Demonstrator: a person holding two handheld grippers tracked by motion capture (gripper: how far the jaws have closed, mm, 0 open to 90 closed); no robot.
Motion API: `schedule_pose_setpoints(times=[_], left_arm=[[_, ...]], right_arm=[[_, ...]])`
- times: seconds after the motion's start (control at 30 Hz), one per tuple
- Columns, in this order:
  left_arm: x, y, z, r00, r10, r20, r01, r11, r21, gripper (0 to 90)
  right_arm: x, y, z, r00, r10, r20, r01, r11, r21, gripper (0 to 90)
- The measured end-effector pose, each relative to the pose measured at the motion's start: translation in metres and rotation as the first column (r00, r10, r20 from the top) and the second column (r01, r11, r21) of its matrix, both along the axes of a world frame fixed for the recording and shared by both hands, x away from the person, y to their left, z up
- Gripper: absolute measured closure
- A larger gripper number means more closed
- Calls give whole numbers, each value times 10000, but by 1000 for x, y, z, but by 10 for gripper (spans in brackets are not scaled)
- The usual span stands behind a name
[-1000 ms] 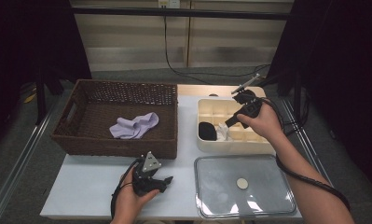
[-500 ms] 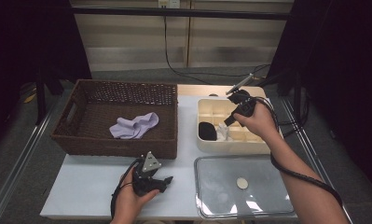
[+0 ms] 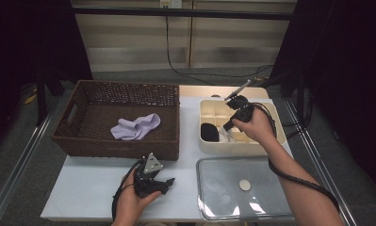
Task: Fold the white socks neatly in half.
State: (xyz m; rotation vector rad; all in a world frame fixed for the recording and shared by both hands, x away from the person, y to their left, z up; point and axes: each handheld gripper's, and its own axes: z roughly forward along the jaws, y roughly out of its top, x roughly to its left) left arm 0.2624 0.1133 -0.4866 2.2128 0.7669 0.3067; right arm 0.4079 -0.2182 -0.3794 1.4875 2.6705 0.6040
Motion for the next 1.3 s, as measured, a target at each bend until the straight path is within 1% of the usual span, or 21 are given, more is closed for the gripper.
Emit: schedule_pose_setpoints(times=[0.03,0.13,0.17,0.23,0.37,0.47,0.5,0.77,1.0,1.03,1.07,1.13,1.17,1.2,1.23,1.3], left_arm=[[0,0,0,10000,1,13,-1,10000,-6,274],[0,0,0,10000,8,8,-8,10000,-2,274],[0,0,0,10000,22,16,-22,10000,-1,274],[0,0,0,10000,6,16,-6,10000,-2,274],[0,0,0,10000,15,16,-15,10000,-1,274],[0,0,0,10000,15,15,-15,10000,5,274],[0,0,0,10000,19,11,-19,10000,-5,274],[0,0,0,10000,21,14,-21,10000,-8,274],[0,0,0,10000,20,2,-20,10000,3,274],[0,0,0,10000,15,11,-15,10000,-2,274],[0,0,0,10000,16,16,-16,10000,-13,274],[0,0,0,10000,21,9,-21,10000,-5,274],[0,0,0,10000,24,15,-24,10000,-2,274],[0,0,0,10000,22,18,-22,10000,2,274],[0,0,0,10000,23,9,-23,10000,-7,274],[0,0,0,10000,22,13,-22,10000,-3,274]], right_arm=[[-1,1,-6,9999,23,-115,-22,10000,83,900],[-3,2,-10,9998,136,-147,-136,9999,11,900],[-6,3,-17,9996,215,-200,-217,9997,-70,900],[-8,3,-22,9993,305,-225,-306,9995,-43,900],[-10,4,-31,9990,291,-333,-292,9996,-33,900],[-11,6,-36,9987,240,-442,-243,9997,-62,900],[-10,6,-38,9989,271,-388,-274,9996,-81,900],[-8,8,-48,9982,333,-505,-342,9993,-170,900],[-10,7,-47,9987,383,-347,-384,9993,-33,893],[-12,5,-42,9988,410,-257,-409,9992,38,852],[-13,5,-41,9985,471,-270,-471,9989,22,834],[-13,4,-38,9985,494,-256,-493,9988,20,817],[-14,2,-32,9981,569,-219,-570,9984,-31,792],[-15,2,-30,9986,529,-82,-530,9986,-29,787],[-15,0,-27,9988,493,-54,-493,9988,-35,781],[-16,-4,-22,9986,531,56,-531,9986,31,739]])
